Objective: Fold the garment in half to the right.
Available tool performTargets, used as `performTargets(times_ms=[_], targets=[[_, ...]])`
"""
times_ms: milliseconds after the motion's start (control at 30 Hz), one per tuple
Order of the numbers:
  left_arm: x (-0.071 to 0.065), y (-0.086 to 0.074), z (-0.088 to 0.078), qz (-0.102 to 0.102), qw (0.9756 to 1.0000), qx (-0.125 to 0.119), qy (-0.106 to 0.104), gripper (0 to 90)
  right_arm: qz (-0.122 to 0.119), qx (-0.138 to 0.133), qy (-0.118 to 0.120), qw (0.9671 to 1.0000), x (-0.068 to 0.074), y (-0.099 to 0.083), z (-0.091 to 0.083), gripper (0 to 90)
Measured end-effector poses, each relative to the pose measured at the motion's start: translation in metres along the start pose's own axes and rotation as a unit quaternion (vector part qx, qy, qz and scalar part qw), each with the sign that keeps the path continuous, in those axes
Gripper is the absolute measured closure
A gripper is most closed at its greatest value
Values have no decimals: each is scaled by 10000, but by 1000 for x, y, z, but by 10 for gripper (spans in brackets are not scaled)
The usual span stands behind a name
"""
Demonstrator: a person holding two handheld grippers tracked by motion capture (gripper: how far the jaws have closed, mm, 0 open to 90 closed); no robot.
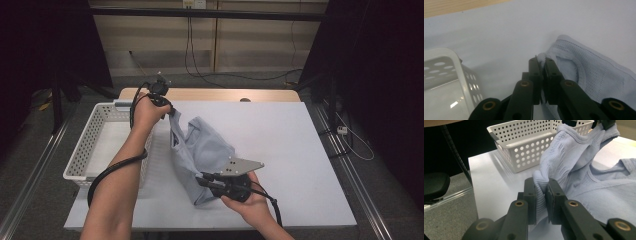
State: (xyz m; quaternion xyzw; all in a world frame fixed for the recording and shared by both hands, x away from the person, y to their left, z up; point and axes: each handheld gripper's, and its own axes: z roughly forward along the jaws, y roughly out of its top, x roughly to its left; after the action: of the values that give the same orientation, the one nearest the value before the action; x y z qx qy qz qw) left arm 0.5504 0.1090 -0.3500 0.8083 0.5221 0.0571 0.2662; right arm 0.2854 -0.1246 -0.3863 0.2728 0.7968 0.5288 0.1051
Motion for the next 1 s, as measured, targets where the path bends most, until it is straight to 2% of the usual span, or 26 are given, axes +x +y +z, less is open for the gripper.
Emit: performTargets(times_ms=[533, 1000], targets=[[-3, 3, 1, 62, 10000, -20, -16, 852, -8, 60, -133, 9999, -5, 2, -7, 806], [-6, 4, 0, 66, 10000, -55, -24, 852, -10, 66, -113, 9999, -6, 1, -7, 807]])
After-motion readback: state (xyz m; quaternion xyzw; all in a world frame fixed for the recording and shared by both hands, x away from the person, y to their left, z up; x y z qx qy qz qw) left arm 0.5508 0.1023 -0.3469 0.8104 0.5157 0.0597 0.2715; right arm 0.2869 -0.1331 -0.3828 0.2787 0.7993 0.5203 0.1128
